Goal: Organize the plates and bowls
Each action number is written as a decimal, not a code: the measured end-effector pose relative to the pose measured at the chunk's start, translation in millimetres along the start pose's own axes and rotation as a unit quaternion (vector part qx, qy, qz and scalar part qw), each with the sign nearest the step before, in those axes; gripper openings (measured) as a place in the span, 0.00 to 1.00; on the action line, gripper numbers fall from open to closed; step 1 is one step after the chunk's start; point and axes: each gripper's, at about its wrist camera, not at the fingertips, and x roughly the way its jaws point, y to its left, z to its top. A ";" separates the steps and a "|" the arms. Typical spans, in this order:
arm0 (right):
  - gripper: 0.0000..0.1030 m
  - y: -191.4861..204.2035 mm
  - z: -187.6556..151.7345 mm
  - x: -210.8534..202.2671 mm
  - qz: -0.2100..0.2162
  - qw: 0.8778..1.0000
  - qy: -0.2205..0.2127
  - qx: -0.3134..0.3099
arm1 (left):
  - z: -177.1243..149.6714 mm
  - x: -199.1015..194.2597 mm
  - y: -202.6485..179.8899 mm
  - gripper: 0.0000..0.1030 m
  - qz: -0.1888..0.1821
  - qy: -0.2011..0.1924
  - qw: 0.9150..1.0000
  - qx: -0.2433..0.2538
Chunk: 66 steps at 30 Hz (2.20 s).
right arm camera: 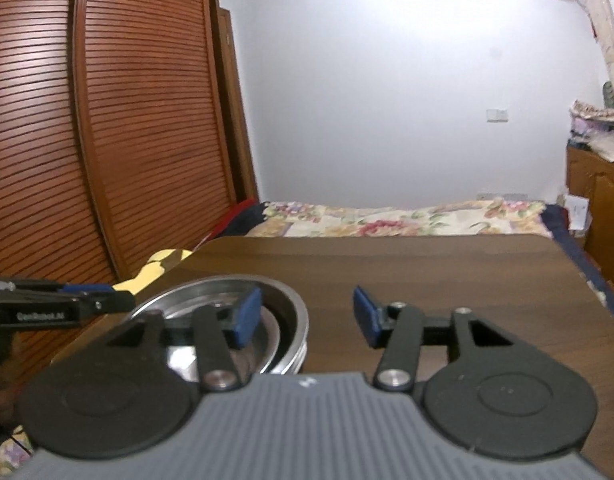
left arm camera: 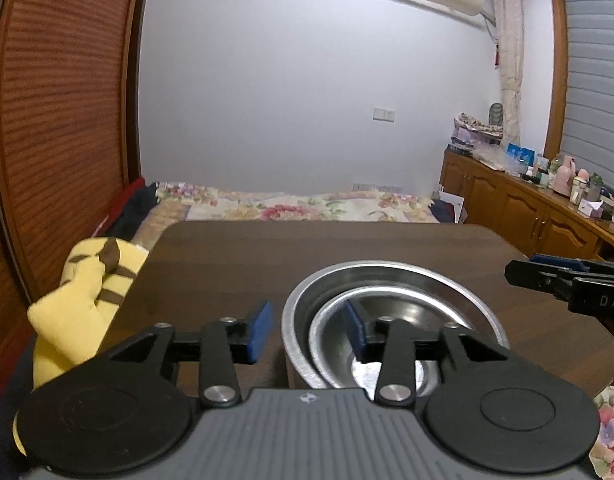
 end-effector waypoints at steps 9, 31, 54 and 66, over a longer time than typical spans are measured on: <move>0.96 -5.5 3.5 -30.4 -0.023 0.999 -0.030 0.008 | 11.9 -29.8 -25.6 0.86 -0.010 -0.032 0.999 0.022; 1.00 -12.6 -5.7 -85.5 -0.077 0.996 -0.047 0.018 | 6.2 -68.1 -84.2 1.00 0.030 -0.054 0.997 0.035; 1.00 -15.5 -29.5 -85.3 -0.096 0.995 -0.036 0.016 | -30.3 -65.5 -87.8 1.00 0.057 -0.035 0.997 0.027; 1.00 -16.4 -43.0 -78.1 -0.102 0.994 -0.018 0.016 | -48.1 -52.2 -78.9 1.00 0.066 -0.015 0.997 0.020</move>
